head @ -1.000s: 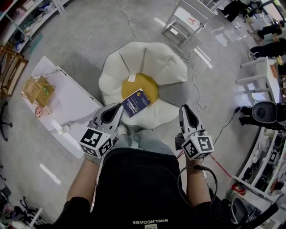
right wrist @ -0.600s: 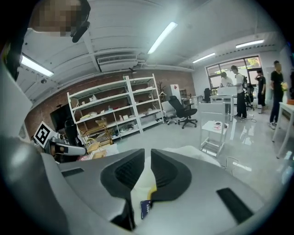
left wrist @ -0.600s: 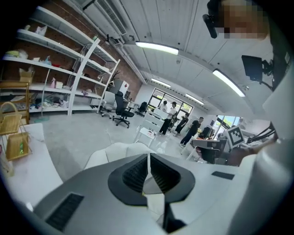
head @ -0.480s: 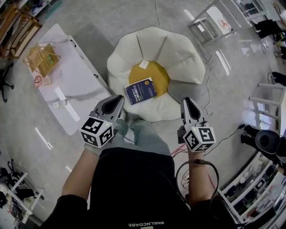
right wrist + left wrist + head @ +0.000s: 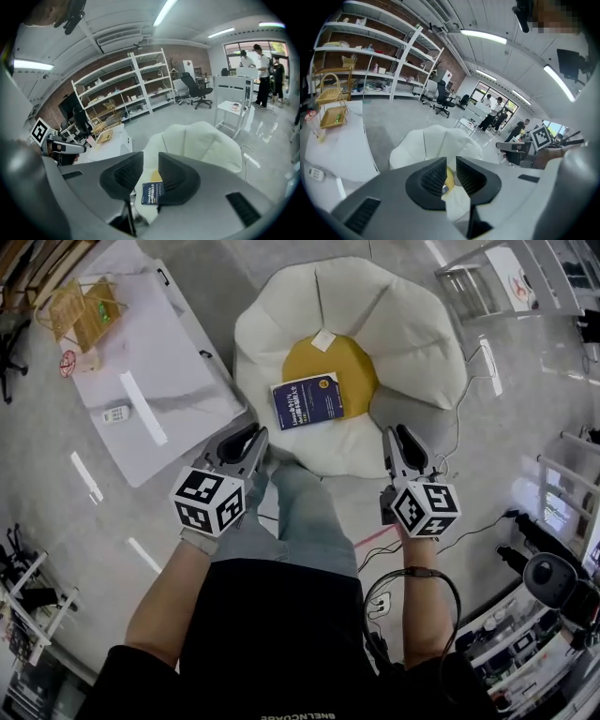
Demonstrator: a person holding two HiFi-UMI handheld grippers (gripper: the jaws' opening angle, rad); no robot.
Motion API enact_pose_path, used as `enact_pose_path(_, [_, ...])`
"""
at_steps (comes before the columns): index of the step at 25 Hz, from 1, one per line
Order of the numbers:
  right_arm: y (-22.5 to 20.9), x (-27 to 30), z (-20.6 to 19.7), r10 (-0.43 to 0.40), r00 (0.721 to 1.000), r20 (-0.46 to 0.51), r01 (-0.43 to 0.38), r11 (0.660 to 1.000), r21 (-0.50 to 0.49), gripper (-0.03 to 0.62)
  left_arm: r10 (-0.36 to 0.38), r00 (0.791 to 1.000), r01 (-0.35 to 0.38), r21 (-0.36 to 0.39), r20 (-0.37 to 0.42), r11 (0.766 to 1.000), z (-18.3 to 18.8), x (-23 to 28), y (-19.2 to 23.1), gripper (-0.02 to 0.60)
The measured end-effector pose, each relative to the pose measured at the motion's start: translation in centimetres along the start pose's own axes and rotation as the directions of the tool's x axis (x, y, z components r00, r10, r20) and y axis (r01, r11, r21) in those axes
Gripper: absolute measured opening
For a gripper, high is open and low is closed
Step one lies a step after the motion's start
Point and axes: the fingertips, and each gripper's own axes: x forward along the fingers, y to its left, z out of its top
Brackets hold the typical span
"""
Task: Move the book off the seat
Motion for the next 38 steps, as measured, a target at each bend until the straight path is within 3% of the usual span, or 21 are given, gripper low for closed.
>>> enact_pose_path(14, [-3.5, 9.6, -10.0, 0.059, 0.982, -0.180, -0.058, 0.998, 0.015, 0.157, 0.038, 0.995, -0.047, -0.100, -0.089, 0.994, -8.8, 8.0, 6.1, 0.095])
enact_pose_path(23, [-5.4, 15.5, -17.5, 0.091, 0.949, -0.303, -0.087, 0.996, 0.026, 0.214, 0.048, 0.985, -0.074, -0.155, -0.166, 0.985, -15.7, 12.5, 9.5, 0.152])
enact_pose_path(38, [-8.0, 25.3, -27.3, 0.122, 0.902, -0.413, -0.119, 0.992, 0.032, 0.314, 0.006, 0.960, -0.051, -0.154, -0.280, 0.987, -25.7, 20.8, 15.7, 0.238])
